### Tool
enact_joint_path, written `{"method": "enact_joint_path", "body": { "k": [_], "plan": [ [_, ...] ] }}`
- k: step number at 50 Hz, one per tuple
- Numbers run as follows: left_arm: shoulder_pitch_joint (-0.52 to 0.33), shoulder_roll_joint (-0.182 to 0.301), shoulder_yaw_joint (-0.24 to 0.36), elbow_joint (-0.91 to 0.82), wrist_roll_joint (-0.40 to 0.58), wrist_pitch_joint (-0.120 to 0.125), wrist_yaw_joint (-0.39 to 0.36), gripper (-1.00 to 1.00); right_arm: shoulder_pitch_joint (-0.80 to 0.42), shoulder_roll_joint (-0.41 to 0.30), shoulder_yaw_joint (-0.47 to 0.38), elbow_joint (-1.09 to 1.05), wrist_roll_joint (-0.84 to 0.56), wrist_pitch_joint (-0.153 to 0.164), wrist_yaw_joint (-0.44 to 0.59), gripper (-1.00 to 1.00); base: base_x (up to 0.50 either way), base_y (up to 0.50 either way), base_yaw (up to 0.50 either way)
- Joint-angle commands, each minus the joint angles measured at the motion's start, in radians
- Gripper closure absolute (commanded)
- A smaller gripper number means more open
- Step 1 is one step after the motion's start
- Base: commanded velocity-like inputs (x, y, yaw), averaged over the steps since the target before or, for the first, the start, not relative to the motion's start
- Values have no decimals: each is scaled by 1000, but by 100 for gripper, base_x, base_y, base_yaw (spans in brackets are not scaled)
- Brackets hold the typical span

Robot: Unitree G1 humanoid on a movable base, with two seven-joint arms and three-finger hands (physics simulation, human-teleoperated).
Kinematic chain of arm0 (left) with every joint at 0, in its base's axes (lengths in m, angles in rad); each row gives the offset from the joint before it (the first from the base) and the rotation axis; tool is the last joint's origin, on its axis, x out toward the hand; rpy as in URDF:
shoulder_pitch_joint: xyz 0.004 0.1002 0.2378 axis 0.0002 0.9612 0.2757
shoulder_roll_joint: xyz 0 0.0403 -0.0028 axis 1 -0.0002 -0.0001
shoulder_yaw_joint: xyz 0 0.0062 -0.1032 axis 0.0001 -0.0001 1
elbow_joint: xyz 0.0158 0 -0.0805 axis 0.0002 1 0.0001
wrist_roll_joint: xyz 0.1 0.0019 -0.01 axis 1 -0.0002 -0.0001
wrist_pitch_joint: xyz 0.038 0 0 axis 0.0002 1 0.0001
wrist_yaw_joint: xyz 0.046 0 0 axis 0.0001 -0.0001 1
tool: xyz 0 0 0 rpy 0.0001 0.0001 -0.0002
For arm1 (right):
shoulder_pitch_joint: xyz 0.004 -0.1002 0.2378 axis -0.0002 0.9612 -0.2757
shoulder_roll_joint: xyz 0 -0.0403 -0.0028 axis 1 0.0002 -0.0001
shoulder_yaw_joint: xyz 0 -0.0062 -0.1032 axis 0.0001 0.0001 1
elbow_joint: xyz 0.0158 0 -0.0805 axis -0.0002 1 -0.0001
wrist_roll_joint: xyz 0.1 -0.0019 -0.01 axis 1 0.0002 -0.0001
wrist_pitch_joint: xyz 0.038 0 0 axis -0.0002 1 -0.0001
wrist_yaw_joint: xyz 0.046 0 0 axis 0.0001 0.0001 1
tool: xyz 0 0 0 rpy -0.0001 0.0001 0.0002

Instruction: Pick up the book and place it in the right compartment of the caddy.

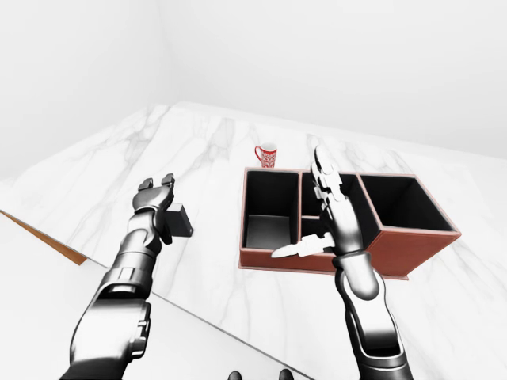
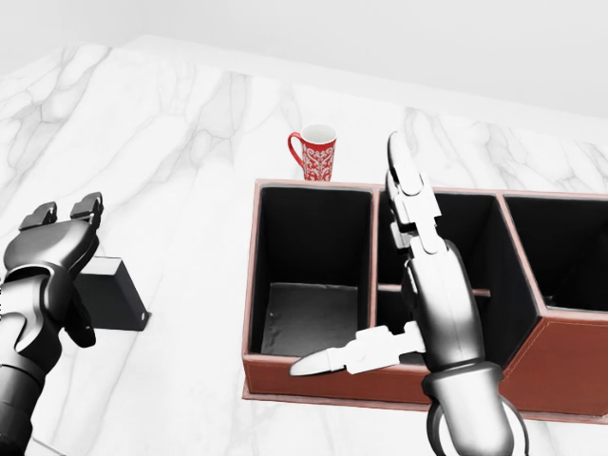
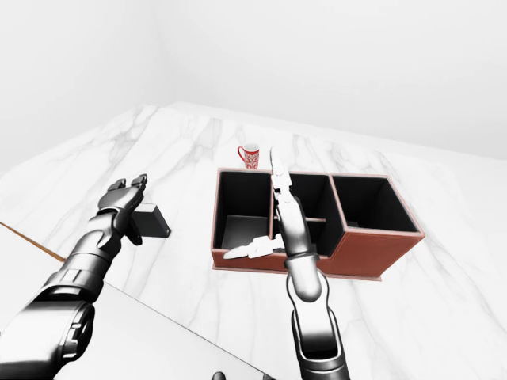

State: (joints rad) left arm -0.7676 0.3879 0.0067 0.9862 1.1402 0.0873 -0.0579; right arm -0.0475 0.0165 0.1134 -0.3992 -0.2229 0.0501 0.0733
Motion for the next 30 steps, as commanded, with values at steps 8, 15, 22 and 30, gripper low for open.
{"method": "enact_joint_path", "body": {
  "k": [8,15,22,30],
  "plan": [
    [-101,-5,-43,218,-7,0,103,-100,8,0,4,3,1,-8,1,-100,0,0,0],
    [-121,-7,-50,260,-17,0,119,-100,11,1,7,11,1,-17,-1,-100,0,0,0],
    [-145,-17,-53,299,-18,0,141,-100,14,1,10,12,-1,-21,-1,-100,0,0,0],
    [-141,-30,-59,321,-12,0,160,-100,14,0,5,7,3,-19,1,-100,0,0,0]
  ]
}}
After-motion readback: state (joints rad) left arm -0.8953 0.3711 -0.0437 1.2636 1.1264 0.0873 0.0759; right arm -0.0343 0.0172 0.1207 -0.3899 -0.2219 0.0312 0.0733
